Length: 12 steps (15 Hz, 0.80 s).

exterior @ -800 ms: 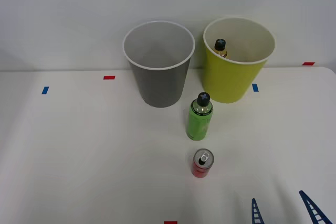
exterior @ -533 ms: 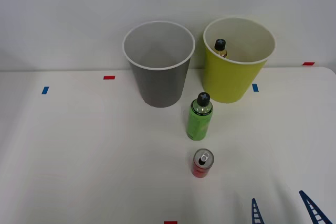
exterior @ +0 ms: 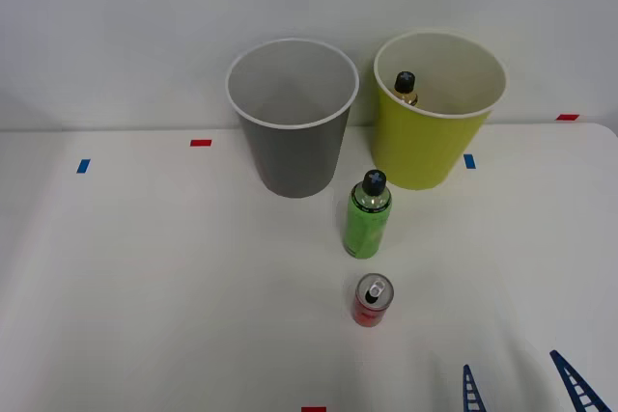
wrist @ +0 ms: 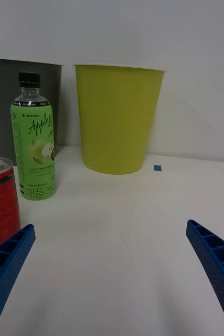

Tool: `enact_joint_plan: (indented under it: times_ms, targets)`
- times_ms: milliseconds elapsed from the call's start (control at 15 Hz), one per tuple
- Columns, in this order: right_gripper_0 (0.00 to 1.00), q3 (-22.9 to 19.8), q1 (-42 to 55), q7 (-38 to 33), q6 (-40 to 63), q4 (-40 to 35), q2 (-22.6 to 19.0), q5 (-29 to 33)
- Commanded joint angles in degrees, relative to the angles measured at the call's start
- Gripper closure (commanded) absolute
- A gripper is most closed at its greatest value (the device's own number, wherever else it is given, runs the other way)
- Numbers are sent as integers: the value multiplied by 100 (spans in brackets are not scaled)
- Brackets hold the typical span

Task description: Put cans in the gray bin, plastic bottles in the light green bin

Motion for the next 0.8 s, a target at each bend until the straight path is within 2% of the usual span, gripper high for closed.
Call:
enact_joint_plan:
  times_ms: [67, 800]
  targets:
    - [0, 0, 0, 0, 0, 0, 0, 0]
    - [0, 0, 0, 0, 0, 0, 0, 0]
